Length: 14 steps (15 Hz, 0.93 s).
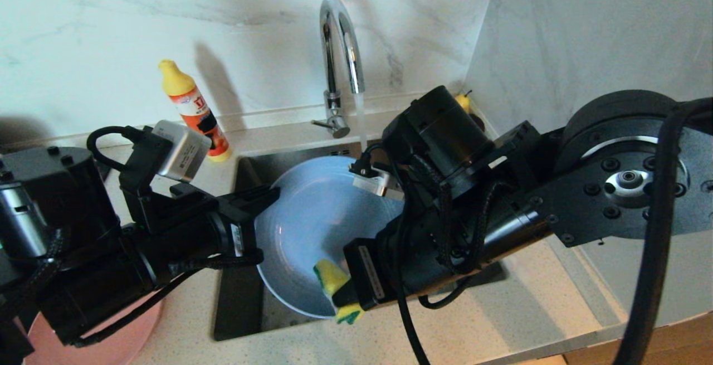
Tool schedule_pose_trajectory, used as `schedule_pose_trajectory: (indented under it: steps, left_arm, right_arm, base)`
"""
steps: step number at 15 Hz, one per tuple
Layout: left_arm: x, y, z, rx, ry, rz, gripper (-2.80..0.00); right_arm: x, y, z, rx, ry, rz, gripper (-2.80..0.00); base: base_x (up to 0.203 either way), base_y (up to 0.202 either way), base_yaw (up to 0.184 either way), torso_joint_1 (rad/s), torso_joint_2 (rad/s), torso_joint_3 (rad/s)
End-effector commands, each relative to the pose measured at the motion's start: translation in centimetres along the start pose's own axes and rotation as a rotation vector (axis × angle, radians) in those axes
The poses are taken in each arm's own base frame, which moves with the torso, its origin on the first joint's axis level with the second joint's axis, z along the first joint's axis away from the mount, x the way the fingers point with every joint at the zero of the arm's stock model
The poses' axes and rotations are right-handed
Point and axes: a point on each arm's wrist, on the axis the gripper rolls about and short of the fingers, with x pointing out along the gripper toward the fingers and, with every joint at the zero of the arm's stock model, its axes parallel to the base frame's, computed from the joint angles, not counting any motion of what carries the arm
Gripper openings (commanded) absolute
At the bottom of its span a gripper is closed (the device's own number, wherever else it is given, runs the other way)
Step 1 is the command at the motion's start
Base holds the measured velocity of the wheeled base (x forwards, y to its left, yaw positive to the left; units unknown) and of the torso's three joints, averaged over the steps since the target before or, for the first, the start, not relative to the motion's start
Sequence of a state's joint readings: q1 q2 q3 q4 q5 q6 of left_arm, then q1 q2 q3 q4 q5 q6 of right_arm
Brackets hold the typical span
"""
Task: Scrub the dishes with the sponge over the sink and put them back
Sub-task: Wipe the plate
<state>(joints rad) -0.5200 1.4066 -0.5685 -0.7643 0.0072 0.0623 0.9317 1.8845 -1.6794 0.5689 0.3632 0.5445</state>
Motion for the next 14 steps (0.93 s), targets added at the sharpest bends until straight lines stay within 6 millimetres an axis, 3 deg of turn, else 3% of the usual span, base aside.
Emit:
schedule_pose_trajectory:
  steps: [1, 9, 14]
  left_arm:
    - [-0.3, 0.0, 0.0, -0.001, -0.007, -0.001, -2.8]
    - [-1.1, -0.1, 0.2, -0.005, -0.02, -0.005, -2.8]
    - [-1.2, -0.5, -0.3, -0.001, -0.001, -0.029, -2.8]
  right_arm:
    - [-0.5, -0.5, 0.4, 0.014, -0.017, -0.005, -2.8]
    - [-3.9, -2.0, 1.6, 0.05, -0.112, -0.025, -2.8]
    - [-4.4, -2.0, 2.6, 0.043, -0.157, -0.014, -2.8]
  base:
    - [0.0, 0.0, 0.0, 0.0, 0.0, 0.0]
    - [0.0, 0.0, 0.0, 0.0, 0.0, 0.0]
    - [0.0, 0.0, 0.0, 0.0, 0.0, 0.0]
